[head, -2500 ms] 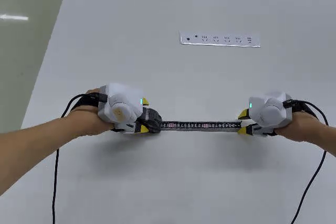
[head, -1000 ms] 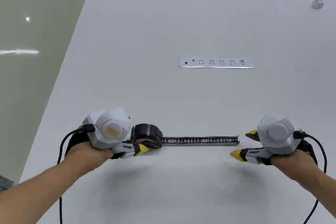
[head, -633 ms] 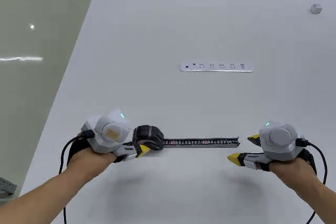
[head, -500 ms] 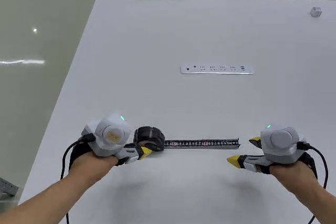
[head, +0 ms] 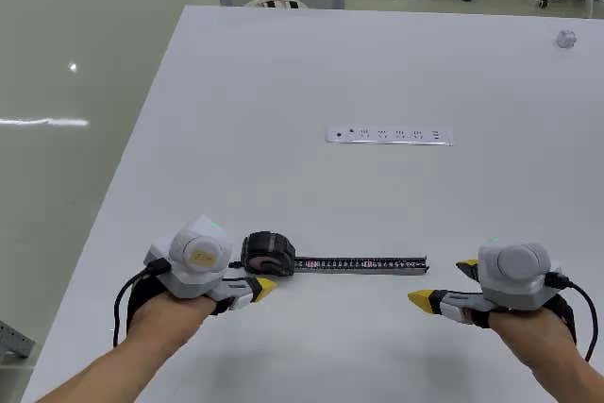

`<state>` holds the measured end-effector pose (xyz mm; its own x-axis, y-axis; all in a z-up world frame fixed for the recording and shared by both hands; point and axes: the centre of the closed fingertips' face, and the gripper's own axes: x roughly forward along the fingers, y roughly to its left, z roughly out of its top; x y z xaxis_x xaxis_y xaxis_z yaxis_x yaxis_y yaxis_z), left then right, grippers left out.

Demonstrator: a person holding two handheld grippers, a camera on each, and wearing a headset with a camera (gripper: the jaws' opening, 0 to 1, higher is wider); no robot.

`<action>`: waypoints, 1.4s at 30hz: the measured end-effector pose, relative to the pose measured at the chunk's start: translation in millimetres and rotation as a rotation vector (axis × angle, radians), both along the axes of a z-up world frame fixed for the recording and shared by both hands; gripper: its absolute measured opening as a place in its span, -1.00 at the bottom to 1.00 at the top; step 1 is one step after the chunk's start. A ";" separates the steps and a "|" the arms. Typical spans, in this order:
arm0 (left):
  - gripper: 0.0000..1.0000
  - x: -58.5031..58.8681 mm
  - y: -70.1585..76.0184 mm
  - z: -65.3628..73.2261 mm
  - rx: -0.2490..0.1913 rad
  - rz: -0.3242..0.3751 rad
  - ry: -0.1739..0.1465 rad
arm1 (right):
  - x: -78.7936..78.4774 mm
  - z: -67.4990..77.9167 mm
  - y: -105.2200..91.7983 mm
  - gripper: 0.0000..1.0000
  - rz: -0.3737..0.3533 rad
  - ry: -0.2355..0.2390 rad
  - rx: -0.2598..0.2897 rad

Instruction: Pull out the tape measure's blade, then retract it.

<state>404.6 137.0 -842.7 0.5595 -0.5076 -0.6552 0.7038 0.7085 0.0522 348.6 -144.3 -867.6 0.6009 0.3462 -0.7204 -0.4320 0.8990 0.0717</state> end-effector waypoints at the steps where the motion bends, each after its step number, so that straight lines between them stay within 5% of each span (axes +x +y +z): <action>1: 0.47 -1.0 0.7 1.1 -0.006 0.015 0.000 | -1.8 -0.3 1.4 0.34 -0.002 0.000 0.003; 22: 0.66 -25.9 11.0 18.7 -0.094 0.222 0.011 | -26.3 16.7 17.8 0.54 -0.107 -0.013 0.066; 42: 0.74 -45.7 20.6 32.0 -0.107 0.336 0.018 | -39.8 40.4 31.3 0.74 -0.193 -0.038 0.096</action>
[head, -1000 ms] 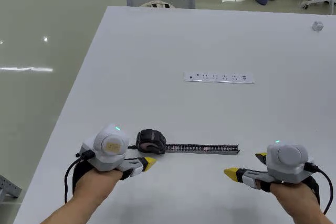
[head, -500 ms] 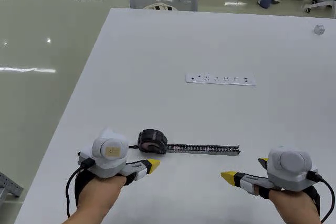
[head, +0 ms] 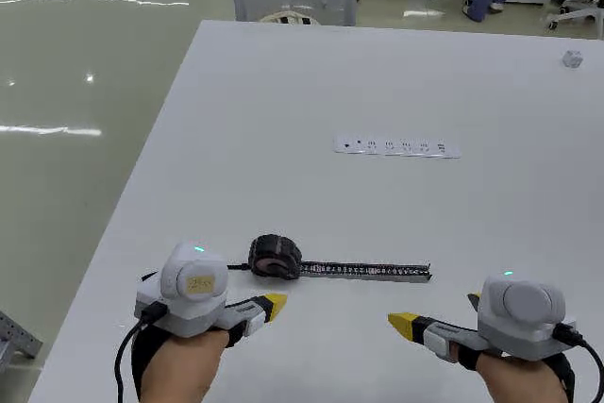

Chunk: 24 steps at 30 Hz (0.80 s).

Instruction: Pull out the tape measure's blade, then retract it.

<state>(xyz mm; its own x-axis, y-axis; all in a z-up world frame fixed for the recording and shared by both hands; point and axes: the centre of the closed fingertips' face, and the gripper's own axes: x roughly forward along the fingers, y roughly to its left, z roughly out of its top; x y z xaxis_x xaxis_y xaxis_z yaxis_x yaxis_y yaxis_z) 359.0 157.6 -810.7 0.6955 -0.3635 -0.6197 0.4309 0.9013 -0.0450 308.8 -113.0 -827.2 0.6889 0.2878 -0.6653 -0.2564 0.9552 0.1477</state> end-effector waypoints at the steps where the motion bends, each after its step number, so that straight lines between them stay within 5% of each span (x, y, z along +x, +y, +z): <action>1: 0.74 -0.4 0.4 0.4 -0.001 0.003 0.001 | -0.4 0.5 0.4 0.74 -0.001 0.000 0.001; 10: 0.75 -19.5 4.7 18.1 0.000 0.059 0.019 | -23.5 31.3 11.8 0.80 -0.034 -0.008 -0.006; 17: 0.79 -27.5 3.6 24.4 0.006 0.066 0.042 | -29.0 39.8 14.4 0.82 -0.033 -0.013 -0.003; 18: 0.82 -36.1 0.6 39.7 -0.002 0.076 0.037 | -37.9 50.8 16.8 0.83 -0.042 -0.022 0.012; 24: 0.86 -45.0 -5.2 52.0 -0.003 0.065 0.033 | -48.4 58.6 20.6 0.86 -0.043 -0.019 0.028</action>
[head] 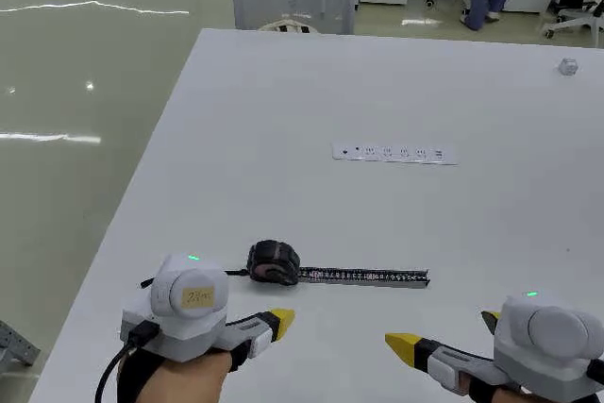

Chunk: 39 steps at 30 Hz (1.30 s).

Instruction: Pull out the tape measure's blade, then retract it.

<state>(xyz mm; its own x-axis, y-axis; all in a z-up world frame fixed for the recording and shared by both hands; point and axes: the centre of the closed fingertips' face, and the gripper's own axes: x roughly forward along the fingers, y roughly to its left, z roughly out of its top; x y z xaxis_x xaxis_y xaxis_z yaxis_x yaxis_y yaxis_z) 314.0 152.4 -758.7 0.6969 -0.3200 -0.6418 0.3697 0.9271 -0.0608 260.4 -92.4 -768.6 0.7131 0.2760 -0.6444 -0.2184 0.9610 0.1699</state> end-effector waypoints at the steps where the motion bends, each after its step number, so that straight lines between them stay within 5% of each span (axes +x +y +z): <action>1: 0.86 -1.4 -0.1 1.6 -0.001 0.002 0.000 | -1.4 1.2 -0.1 0.87 -0.001 -0.002 0.000; 21: 0.93 -18.3 -9.0 6.5 -0.001 0.018 0.029 | -11.6 19.1 -4.3 0.90 0.007 -0.012 -0.019; 39: 0.91 2.7 -8.0 -9.8 0.009 0.070 0.056 | 5.9 -0.8 -12.0 0.88 0.024 0.021 -0.031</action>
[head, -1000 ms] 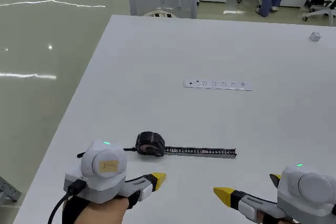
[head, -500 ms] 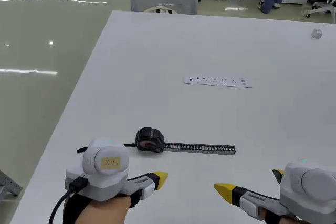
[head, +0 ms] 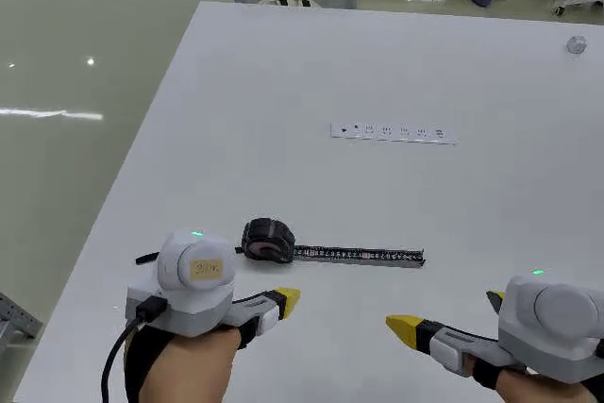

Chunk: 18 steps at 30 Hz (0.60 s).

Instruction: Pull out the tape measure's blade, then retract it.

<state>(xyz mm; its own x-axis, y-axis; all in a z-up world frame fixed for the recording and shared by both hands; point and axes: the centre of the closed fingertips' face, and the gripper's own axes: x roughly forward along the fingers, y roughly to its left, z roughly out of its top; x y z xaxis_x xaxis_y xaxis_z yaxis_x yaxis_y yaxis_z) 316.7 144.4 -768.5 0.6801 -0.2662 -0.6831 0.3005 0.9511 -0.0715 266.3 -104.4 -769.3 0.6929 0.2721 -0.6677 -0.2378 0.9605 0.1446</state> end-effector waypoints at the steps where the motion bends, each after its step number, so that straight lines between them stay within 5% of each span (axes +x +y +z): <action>1: 0.91 2.4 0.6 -0.9 -0.004 0.005 0.000 | 1.5 -1.9 0.1 0.88 0.005 0.004 -0.005; 9: 0.90 5.2 0.9 -4.9 -0.006 0.012 0.011 | 4.5 -6.7 0.7 0.87 0.017 0.012 -0.012; 10: 0.90 15.3 -0.2 -15.3 -0.008 0.032 0.021 | 10.2 -17.4 4.3 0.87 0.041 0.030 -0.020; 18: 0.88 24.6 -3.7 -27.0 0.001 0.048 0.027 | 14.3 -28.5 5.1 0.84 0.062 0.048 -0.027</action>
